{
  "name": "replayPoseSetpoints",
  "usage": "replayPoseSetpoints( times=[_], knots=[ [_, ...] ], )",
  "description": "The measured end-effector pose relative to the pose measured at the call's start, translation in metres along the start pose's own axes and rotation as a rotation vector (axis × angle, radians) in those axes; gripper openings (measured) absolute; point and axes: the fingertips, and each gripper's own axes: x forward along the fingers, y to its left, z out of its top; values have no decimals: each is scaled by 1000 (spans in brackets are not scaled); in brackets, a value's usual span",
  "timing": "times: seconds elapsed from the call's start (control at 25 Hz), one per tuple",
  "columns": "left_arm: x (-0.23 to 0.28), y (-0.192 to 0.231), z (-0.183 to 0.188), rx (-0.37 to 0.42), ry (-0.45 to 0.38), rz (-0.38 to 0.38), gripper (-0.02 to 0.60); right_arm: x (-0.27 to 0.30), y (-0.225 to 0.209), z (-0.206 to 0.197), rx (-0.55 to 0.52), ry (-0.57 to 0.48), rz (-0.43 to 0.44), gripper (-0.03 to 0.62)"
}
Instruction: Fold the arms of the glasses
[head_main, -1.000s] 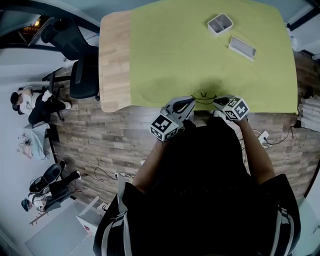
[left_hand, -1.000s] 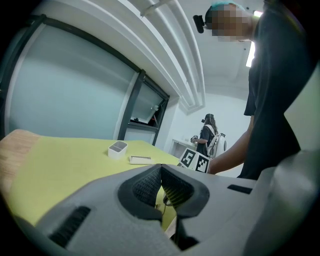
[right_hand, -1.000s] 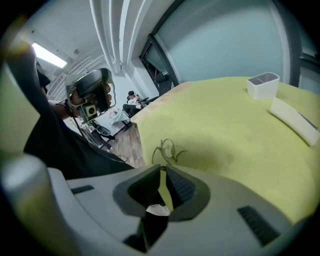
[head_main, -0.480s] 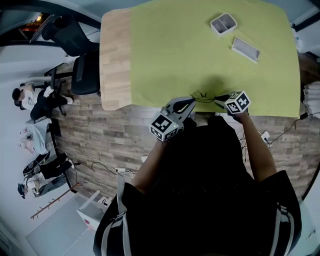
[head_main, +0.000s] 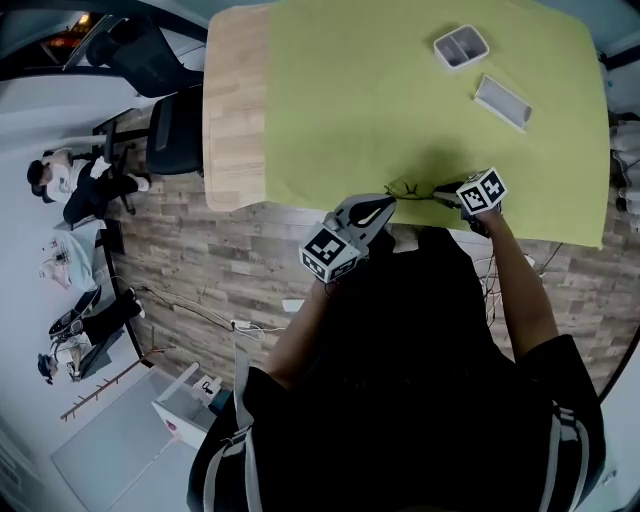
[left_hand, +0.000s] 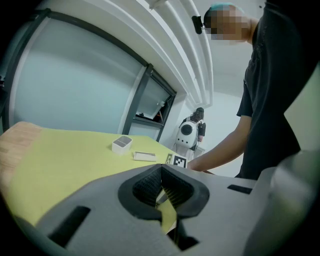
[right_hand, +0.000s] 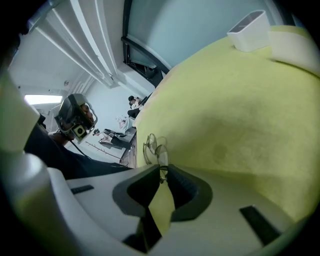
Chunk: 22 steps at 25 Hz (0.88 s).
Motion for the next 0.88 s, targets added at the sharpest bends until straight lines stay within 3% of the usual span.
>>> replayPoseSetpoints(
  times=[0.36, 0.88],
  knots=[
    [-2, 1, -2, -24, -9, 35, 17, 3, -6, 8, 16, -21, 20, 54],
    [-6, -6, 2, -2, -52, 11, 18, -20, -1, 15, -5, -185, -100, 54]
  ],
)
